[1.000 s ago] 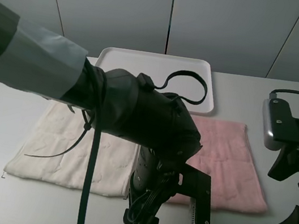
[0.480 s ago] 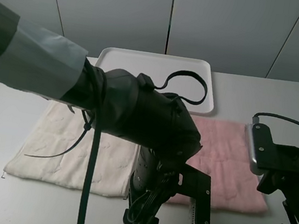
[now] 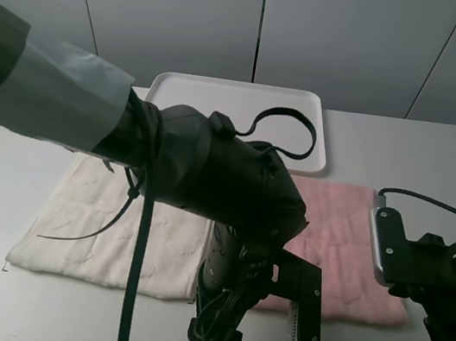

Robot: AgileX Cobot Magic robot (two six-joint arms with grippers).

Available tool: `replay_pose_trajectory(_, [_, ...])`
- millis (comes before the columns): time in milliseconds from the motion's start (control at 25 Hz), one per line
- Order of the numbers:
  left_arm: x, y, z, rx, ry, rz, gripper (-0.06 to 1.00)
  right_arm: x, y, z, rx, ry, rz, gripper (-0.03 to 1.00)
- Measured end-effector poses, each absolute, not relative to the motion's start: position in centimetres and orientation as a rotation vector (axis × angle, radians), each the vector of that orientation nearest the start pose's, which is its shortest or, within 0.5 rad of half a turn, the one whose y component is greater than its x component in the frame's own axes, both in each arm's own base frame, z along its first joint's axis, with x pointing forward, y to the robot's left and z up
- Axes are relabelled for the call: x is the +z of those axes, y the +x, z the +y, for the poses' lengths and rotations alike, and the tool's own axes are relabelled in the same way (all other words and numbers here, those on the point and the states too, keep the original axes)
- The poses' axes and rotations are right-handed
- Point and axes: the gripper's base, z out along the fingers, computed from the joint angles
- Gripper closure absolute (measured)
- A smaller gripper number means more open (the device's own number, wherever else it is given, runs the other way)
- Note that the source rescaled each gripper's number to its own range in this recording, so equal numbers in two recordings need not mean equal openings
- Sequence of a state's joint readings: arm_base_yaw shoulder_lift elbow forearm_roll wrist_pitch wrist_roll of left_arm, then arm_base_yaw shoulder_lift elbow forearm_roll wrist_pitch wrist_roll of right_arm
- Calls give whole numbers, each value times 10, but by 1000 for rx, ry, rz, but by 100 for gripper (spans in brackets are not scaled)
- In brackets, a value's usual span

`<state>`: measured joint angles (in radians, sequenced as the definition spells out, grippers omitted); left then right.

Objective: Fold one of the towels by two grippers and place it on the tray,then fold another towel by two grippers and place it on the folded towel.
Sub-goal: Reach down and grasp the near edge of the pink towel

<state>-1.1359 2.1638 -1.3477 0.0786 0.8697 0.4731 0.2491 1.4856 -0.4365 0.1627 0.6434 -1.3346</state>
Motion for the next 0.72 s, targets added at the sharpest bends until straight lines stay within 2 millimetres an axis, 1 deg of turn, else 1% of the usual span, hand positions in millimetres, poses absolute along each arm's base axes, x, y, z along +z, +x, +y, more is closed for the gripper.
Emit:
replay_pose_trajectory(280, [94, 169, -351, -102, -2312, -2114, -5, 111, 170, 51, 156, -2096, 2347, -3])
replay_pose_trajectory(560, [94, 169, -350, -104, -2314, -2113, -5, 106, 173, 51, 140, -2088, 2345, -3])
replay_pose_trajectory(600, [94, 169, -350, -106, -2316, -2111, -5, 104, 174, 51, 134, -2085, 2343, -2])
replay_pose_trajectory(640, [94, 169, -350, -106, -2316, -2111, -5, 103, 174, 51, 133, -2090, 2344, 2])
replay_pose_trajectory(720, [94, 169, -350, -106, -2316, -2111, -5, 98, 174, 51, 142, -2105, 2353, 13])
